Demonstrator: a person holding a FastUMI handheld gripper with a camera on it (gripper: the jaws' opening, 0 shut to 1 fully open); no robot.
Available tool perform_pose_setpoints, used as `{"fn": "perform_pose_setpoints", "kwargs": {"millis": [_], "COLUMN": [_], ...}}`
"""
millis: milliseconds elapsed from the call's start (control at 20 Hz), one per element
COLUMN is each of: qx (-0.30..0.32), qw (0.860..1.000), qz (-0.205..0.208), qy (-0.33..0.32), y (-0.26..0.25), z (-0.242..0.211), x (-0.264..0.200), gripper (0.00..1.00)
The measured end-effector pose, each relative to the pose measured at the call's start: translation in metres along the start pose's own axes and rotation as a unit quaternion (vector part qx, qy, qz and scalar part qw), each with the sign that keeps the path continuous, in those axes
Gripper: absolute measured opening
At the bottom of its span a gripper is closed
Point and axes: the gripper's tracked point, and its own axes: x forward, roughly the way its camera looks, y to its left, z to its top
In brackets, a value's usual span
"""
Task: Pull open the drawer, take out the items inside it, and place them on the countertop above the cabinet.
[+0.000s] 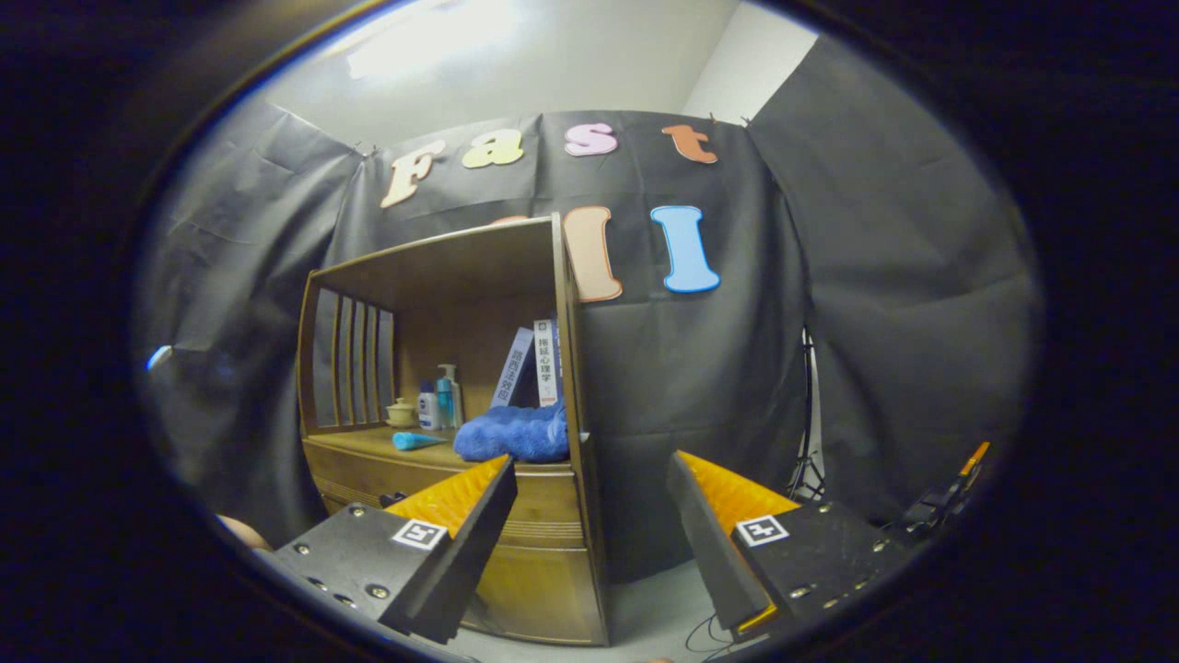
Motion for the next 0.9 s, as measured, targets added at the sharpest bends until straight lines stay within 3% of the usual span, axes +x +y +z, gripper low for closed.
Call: {"fn": "perform_pose_setpoints", "kwargs": {"millis": [900], "qx": [0.014], "qw": [0.999], "qz": [0.027], "qy": [0.032], "y": [0.022], "z": [-0.023], "x": [-0.005], "gripper": [0.98]}}
